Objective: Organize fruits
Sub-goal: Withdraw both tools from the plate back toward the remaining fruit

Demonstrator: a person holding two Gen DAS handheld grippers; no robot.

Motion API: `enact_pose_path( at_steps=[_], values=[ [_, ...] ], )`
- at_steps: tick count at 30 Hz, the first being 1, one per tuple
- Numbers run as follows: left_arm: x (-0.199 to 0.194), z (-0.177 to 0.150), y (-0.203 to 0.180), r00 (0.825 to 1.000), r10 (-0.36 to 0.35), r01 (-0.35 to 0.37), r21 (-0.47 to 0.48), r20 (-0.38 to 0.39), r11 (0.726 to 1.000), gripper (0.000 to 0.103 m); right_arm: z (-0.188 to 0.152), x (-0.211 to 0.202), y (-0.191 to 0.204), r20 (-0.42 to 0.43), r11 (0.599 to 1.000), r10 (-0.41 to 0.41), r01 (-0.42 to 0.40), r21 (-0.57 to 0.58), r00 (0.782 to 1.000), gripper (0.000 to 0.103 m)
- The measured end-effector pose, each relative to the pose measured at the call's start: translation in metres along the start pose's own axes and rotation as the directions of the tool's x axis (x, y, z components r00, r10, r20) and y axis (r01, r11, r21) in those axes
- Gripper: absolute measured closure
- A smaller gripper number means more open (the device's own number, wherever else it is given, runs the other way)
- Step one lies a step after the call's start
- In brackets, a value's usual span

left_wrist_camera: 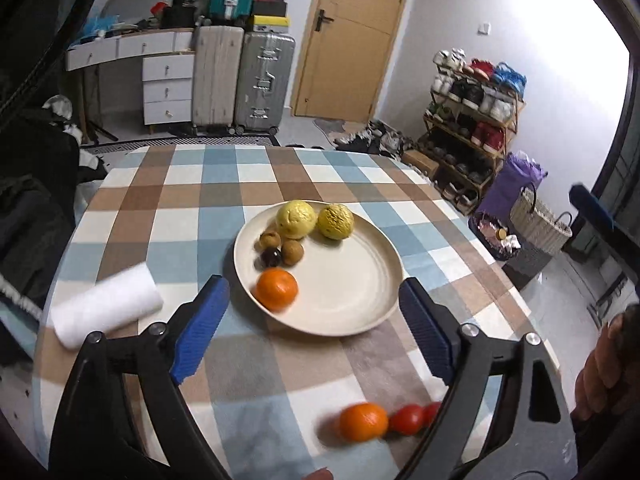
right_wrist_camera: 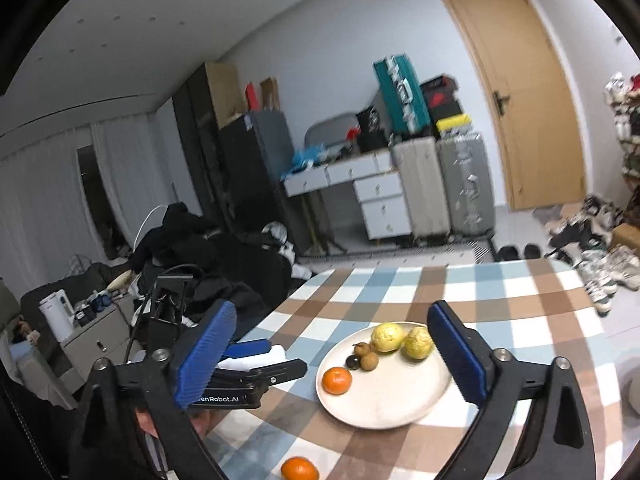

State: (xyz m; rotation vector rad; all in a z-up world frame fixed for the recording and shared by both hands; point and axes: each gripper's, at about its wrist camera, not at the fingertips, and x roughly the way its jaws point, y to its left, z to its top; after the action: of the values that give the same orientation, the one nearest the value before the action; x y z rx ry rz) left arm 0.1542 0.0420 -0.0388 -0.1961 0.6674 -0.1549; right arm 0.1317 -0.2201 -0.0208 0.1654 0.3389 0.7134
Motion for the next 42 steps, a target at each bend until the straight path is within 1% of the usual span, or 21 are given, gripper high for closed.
enact_pose_path(
  at_steps=[2,5,6,8,11,15,18,22,24,27,32,36,42],
  values=[
    [-0.009,-0.011,-0.009,1.000,-0.020,0.020,-0.001,0.001,1.000,0.006,-0.007,-0.018,0.007,0.026,1.000,-0.024,0.024,-0.005,0.999,0.001],
    [-0.022,-0.027,-0.024,1.000,-0.011,0.011,0.024,0.007,1.000,0.004,-0.020,-0.037,0.015,0.034,0.999,-0.051,0.051,-0.007,0.998,0.000],
    [-0.025,-0.032,-0.027,1.000,-0.015,0.015,0.027,0.003,1.000,0.001,-0.024,-0.042,0.018,0.030,0.998,-0.061,0.061,-0.014,0.998,0.000],
    [-0.031,-0.041,-0.031,1.000,-0.011,0.011,0.015,-0.004,1.000,0.001,-0.033,-0.051,0.022,0.025,0.996,-0.085,0.086,-0.026,0.996,0.000],
    [-0.037,-0.053,-0.034,1.000,-0.002,0.002,-0.007,-0.015,1.000,0.001,-0.047,-0.063,0.027,0.010,0.995,-0.099,0.099,-0.024,0.995,0.000],
    [-0.041,-0.067,-0.035,1.000,0.000,0.000,0.001,-0.020,1.000,0.001,-0.070,-0.075,0.031,-0.014,0.994,-0.110,0.110,0.001,0.994,0.000],
    [-0.043,-0.080,-0.036,1.000,-0.004,0.004,0.006,-0.016,1.000,0.001,-0.088,-0.074,0.032,-0.047,0.992,-0.129,0.129,0.005,0.991,0.000],
    [-0.037,-0.094,-0.037,0.998,-0.013,0.013,0.003,-0.056,1.000,0.001,-0.110,-0.072,0.030,-0.089,0.991,-0.132,0.134,0.016,0.987,0.000],
    [-0.034,-0.102,-0.038,0.997,-0.014,0.014,-0.003,-0.072,1.000,0.001,-0.121,-0.071,0.025,-0.118,0.988,-0.143,0.149,0.043,0.983,0.000],
    [-0.028,-0.109,-0.037,0.995,-0.016,0.015,-0.008,-0.095,1.000,0.001,-0.134,-0.065,0.017,-0.166,0.986,-0.134,0.147,0.073,0.977,0.000],
    [-0.021,-0.116,-0.033,0.994,-0.021,0.020,-0.013,-0.111,1.000,0.001,-0.153,-0.051,0.011,-0.243,0.984,-0.138,0.160,0.076,0.960,0.000],
    [-0.014,-0.119,-0.028,0.992,-0.020,0.018,-0.018,-0.128,1.000,0.001,-0.165,-0.041,0.007,-0.288,0.983,-0.129,0.161,0.089,0.949,0.000],
    [-0.004,-0.120,-0.022,0.989,-0.025,0.020,-0.035,-0.145,0.999,0.001,-0.176,-0.032,0.002,-0.323,0.983,-0.112,0.153,0.106,0.940,0.001]
  ],
)
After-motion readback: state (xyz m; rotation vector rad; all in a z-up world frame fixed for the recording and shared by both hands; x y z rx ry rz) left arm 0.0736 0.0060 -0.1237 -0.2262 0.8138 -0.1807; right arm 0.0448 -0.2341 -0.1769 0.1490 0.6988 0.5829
